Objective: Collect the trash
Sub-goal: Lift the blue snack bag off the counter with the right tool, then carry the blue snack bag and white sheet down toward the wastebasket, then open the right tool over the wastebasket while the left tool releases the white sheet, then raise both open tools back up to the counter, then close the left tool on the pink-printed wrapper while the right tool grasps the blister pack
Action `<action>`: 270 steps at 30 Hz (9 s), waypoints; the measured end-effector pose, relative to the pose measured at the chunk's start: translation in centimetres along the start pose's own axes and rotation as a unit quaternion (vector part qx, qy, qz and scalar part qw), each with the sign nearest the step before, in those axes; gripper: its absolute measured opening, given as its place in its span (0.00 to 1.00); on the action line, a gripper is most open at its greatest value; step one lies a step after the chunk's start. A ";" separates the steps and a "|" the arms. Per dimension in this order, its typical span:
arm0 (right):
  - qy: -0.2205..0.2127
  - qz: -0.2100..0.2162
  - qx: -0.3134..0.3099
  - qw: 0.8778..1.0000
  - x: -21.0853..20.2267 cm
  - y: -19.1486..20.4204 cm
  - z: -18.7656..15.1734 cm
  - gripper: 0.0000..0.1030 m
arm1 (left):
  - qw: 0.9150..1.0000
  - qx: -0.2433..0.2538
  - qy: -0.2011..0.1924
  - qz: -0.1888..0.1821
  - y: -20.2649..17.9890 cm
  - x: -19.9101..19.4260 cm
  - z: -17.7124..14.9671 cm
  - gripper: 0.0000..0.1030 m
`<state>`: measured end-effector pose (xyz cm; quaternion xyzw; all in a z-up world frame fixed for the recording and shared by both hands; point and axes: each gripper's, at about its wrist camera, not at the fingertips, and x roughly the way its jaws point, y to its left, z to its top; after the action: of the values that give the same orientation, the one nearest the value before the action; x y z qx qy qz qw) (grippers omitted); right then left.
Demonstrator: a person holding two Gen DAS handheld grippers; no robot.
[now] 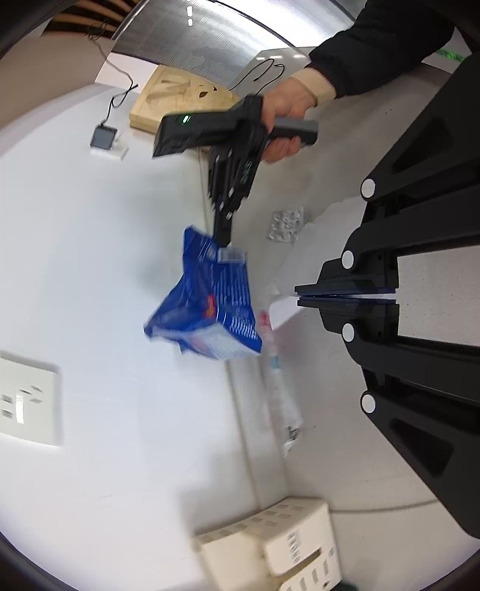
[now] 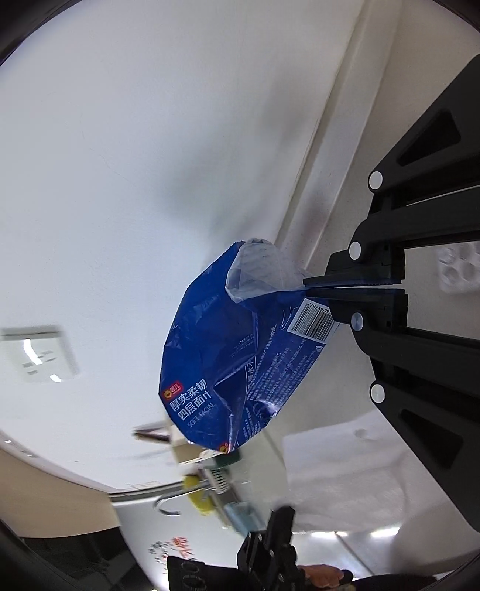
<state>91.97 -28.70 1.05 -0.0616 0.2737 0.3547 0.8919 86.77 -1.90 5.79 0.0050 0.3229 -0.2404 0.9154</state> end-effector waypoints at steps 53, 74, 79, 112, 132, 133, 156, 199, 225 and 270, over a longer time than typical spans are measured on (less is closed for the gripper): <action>-0.028 -0.093 0.008 0.995 -30.4 31.9 -19.2 0.06 | 0.998 0.039 -0.043 -0.007 -17.9 -37.2 -25.9 0.02; 0.029 -0.042 0.060 0.997 -32.0 38.3 -34.8 0.05 | 0.997 -0.040 0.067 -0.013 -18.1 -30.9 -40.2 0.02; 0.058 -0.026 0.074 0.995 -30.4 39.3 -39.3 0.05 | 0.993 -0.049 0.102 -0.022 -18.0 -27.5 -43.0 0.02; 0.255 0.031 0.123 0.959 -13.7 37.4 -53.7 0.38 | 0.960 -0.095 0.259 -0.046 -14.3 -0.3 -59.1 0.04; 0.276 -0.056 0.121 0.952 -13.8 35.4 -55.0 0.90 | 0.950 -0.093 0.296 -0.017 -13.8 0.8 -60.8 0.96; 0.276 -0.055 0.119 0.952 -13.8 35.4 -54.9 0.90 | 0.950 -0.092 0.297 -0.019 -13.9 0.6 -60.7 0.96; 0.160 -0.021 0.087 0.983 -20.3 35.1 -42.8 0.91 | 0.982 0.084 0.141 -0.093 -18.8 -16.0 -46.5 0.96; 0.104 -0.128 0.015 0.986 -3.5 6.9 -9.3 0.97 | 0.966 0.236 0.027 0.104 -1.3 6.3 -5.0 0.96; 0.200 -0.048 -0.083 0.975 6.6 -2.0 -7.9 0.96 | 0.949 0.286 0.110 0.078 3.6 18.4 1.1 0.96; 0.110 0.032 0.027 0.993 -4.2 0.4 -7.9 0.58 | 0.954 0.292 0.025 0.068 0.0 -3.4 -1.7 0.03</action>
<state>85.70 -33.29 -3.32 -0.0672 0.3813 0.3663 0.8461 83.46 -0.11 6.51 0.3001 0.2606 -0.2610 0.8797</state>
